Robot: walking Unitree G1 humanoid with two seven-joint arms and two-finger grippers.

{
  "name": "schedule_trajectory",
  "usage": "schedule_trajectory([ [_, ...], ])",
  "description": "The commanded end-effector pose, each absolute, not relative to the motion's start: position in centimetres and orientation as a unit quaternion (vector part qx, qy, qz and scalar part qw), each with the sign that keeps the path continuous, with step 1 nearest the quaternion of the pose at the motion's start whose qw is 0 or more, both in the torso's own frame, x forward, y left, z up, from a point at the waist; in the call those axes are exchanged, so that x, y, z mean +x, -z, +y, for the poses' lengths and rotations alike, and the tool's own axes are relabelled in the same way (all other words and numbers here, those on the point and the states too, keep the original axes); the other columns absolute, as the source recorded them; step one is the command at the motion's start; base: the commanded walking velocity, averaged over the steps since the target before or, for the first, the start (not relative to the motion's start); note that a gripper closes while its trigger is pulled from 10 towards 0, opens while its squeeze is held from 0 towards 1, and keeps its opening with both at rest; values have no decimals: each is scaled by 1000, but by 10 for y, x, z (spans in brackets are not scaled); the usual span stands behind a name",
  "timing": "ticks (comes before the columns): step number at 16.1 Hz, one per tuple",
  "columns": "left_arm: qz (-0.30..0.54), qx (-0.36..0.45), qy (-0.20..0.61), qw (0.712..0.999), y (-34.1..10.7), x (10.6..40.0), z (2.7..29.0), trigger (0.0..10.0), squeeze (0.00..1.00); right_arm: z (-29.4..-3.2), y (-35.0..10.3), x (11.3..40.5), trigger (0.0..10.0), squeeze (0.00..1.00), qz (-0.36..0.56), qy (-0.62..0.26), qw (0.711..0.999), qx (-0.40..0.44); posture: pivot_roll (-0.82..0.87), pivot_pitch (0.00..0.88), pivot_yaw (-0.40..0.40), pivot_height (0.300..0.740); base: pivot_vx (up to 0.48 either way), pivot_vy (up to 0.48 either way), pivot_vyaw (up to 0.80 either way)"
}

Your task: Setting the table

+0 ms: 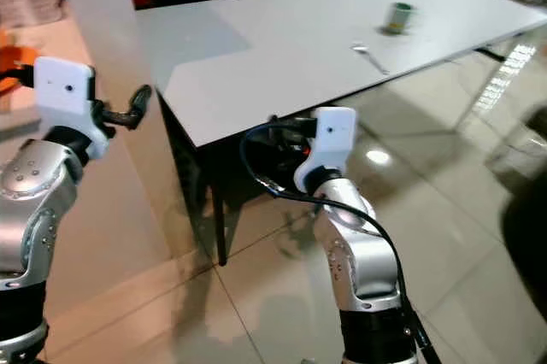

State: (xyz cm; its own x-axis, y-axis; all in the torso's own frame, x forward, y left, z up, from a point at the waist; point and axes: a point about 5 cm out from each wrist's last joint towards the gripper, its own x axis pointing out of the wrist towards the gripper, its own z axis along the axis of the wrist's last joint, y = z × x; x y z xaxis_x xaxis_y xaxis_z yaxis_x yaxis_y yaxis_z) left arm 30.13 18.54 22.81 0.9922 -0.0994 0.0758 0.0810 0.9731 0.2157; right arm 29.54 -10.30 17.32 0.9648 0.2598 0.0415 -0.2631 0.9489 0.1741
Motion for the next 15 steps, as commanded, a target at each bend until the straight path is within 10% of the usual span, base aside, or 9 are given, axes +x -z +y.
schedule_trajectory([
  [1, -62, 110, 54, 990, -236, 305, 179, 10000, 980, -111, -178, 297, 10000, 0, -21, -118, 990, 77, -1, 3, 7, 740, 0, 480, 0],
  [2, -64, 109, 54, 990, -237, 305, 180, 10000, 271, -111, -178, 297, 10000, 0, -22, -118, 990, 77, 0, 3, 8, 740, 0, 480, 0],
  [3, -67, 107, 59, 990, -238, 305, 178, 10000, 0, -111, -179, 296, 10000, 0, -25, -119, 990, 72, 0, 4, 8, 740, 0, 480, 0],
  [15, -88, 115, 73, 987, -242, 308, 163, 10000, 0, -109, -189, 298, 10000, 0, -43, -125, 989, 65, -2, 0, 8, 740, 0, 400, 0],
])
